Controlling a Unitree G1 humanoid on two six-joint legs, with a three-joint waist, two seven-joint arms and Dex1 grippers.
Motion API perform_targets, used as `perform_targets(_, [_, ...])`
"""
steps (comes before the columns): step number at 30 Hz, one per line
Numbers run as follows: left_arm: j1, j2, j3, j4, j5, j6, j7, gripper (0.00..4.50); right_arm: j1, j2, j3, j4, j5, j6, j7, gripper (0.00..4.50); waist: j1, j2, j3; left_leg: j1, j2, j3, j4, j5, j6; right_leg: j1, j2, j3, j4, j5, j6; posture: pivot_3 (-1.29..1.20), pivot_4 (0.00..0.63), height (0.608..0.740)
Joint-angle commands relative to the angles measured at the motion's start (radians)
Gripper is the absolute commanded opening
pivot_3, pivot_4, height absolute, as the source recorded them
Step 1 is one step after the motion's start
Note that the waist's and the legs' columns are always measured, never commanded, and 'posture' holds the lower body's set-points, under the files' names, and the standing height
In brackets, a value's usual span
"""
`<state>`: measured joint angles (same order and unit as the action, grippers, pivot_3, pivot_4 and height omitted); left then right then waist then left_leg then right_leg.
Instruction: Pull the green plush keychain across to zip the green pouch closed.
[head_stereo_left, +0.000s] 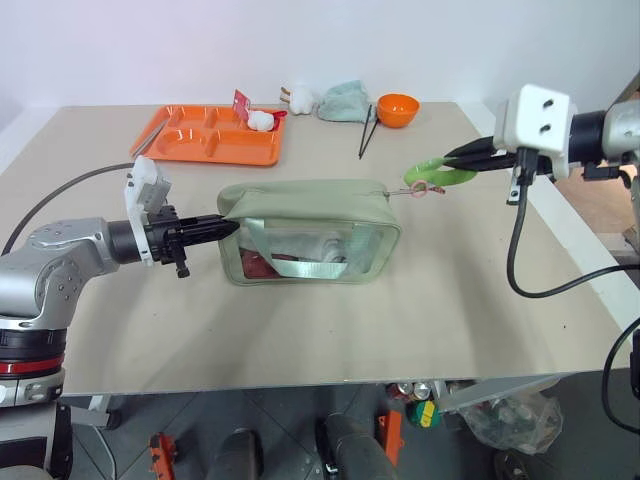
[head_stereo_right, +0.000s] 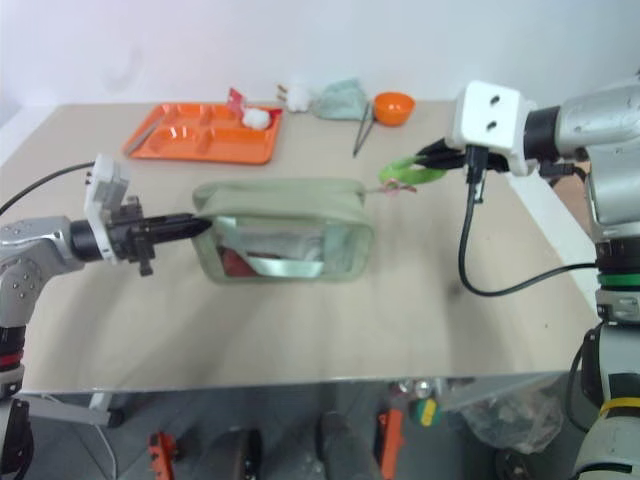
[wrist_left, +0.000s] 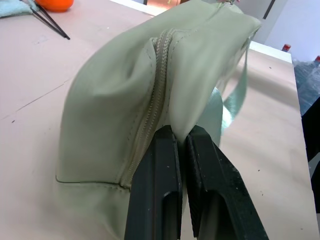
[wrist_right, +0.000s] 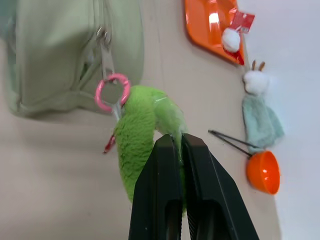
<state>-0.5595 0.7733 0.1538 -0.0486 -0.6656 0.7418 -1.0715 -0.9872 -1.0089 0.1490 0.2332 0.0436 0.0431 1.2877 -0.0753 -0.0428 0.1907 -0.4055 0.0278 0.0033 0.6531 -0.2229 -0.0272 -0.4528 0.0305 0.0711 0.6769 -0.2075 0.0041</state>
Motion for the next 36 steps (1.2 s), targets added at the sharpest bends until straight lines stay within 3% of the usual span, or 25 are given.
perform_targets(1, [-0.016,0.01,0.008,-0.004,-0.001,-0.007,-0.001,0.0,0.042,0.0,-0.04,-0.056,-0.036,-0.012,-0.075,0.01,0.0,0.0,0.0,0.0,0.0,0.0,0.0,0.0,0.0,0.0,0.0,0.0,0.0,0.0,0.0,0.0,0.15,0.74])
perform_targets(10, [-0.022,0.02,0.013,-0.013,-0.008,0.012,-0.005,0.0,0.2,0.098,0.082,0.044,-0.328,-0.187,-0.397,0.01,0.001,-0.001,-0.001,0.0,0.0,0.0,0.0,0.0,0.0,0.0,0.0,0.0,0.0,0.0,0.0,0.0,0.15,0.74])
perform_targets(16, [-0.025,0.023,0.014,-0.012,-0.009,0.02,-0.009,0.0,0.255,0.219,0.158,0.166,-0.48,-0.288,-0.631,0.01,-0.001,-0.001,-0.001,0.0,-0.001,0.002,0.001,0.0,0.0,-0.001,0.0,0.003,0.002,0.0,0.0,0.0,0.15,0.74])
perform_targets(23, [-0.026,0.02,0.013,-0.013,-0.01,0.023,-0.01,0.0,0.312,0.321,0.198,0.22,-0.523,-0.329,-0.707,0.01,-0.006,-0.002,-0.001,0.003,0.0,0.002,0.001,0.0,-0.001,0.002,0.001,0.003,0.003,0.0,0.0,0.0,0.15,0.74])
perform_targets(27, [-0.034,0.016,0.013,-0.005,-0.008,0.021,-0.006,0.0,0.289,0.345,0.168,0.217,-0.488,-0.312,-0.683,0.01,-0.011,-0.003,-0.001,0.016,0.0,0.002,0.001,0.0,-0.001,0.013,0.002,0.003,0.003,0.0,-0.001,0.0,0.15,0.74])
perform_targets(31, [-0.043,0.004,0.027,0.02,-0.005,0.022,0.024,0.0,0.236,0.362,0.04,0.194,-0.311,-0.187,-0.594,0.01,-0.012,-0.002,-0.001,0.017,0.001,0.002,0.001,0.001,-0.001,0.013,0.003,0.003,0.003,0.001,-0.003,0.0,0.15,0.74])
perform_targets(36, [-0.062,-0.014,0.071,0.043,-0.038,0.033,0.07,1.69,0.171,0.348,-0.164,0.028,0.055,0.224,-0.378,1.63,-0.006,-0.002,-0.001,0.013,0.001,-0.001,0.001,0.001,0.0,0.012,0.003,0.002,0.003,0.001,-0.001,0.0,0.15,0.74])
